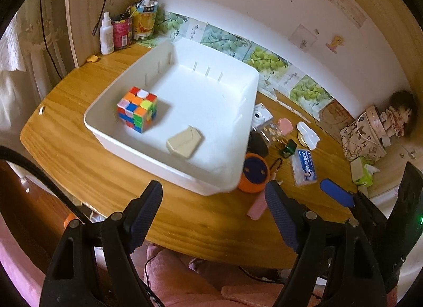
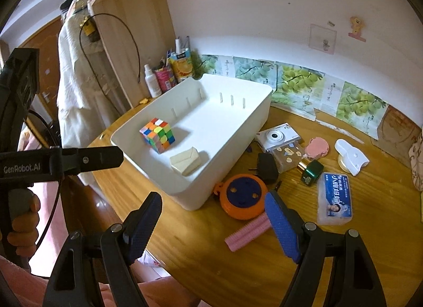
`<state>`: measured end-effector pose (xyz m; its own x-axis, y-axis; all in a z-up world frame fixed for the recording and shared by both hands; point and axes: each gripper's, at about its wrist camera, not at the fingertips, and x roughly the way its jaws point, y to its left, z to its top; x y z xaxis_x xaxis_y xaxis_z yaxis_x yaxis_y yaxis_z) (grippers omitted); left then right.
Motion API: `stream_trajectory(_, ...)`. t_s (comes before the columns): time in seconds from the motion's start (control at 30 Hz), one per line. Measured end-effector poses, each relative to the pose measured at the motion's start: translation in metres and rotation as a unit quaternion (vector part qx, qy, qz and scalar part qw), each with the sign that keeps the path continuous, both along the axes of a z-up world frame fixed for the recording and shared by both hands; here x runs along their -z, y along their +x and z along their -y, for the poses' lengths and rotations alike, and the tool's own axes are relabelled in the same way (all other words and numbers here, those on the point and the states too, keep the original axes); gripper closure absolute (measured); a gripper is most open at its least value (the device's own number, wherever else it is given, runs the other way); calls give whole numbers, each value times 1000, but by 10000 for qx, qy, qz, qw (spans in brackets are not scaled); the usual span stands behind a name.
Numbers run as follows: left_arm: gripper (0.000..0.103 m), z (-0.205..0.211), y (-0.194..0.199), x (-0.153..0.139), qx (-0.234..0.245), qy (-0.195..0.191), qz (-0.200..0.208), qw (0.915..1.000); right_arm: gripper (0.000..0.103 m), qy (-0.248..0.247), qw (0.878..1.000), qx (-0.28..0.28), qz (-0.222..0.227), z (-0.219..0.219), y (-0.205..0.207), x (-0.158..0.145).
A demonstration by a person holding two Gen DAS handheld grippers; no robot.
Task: Organize rigid objects
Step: 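Withdraw both tools and move toward the pink hair roller and floss box, then grasp the pink hair roller with the left tool while the right tool grasps the blue floss box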
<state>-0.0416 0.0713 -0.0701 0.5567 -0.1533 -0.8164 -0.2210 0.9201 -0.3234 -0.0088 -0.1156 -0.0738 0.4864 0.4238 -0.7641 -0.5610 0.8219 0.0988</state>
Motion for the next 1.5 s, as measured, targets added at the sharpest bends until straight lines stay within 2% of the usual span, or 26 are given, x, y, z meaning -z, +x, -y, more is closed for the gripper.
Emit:
stream_trajectory(0.23, 21, 34, -5, 15, -51, -51, -154, 9999, 22, -155, 9993, -278, -185, 26, 9, 9)
stream_trajectory(0.5, 21, 80, 3, 34, 128, 146, -314, 9993, 22, -322, 9978, -361, -451, 59, 32, 24)
stream_trajectory(0.67, 21, 109, 17, 43, 565, 297, -412, 9971, 22, -417, 9967, -163, -675, 80, 57, 33)
stream_trajectory(0.83, 21, 130, 31, 62, 888, 221, -725, 9932, 20, -505, 9941, 225, -928, 97, 81, 43)
stream_trajectory(1.1, 21, 148, 56, 93, 1083, 347, -1216, 9860, 20, -621, 9879, 723, -1226, 117, 108, 65)
stream_trajectory(1.5, 22, 151, 82, 119, 1086, 292, -1628, 9802, 20, -650, 9785, 952, -1707, 124, 133, 94)
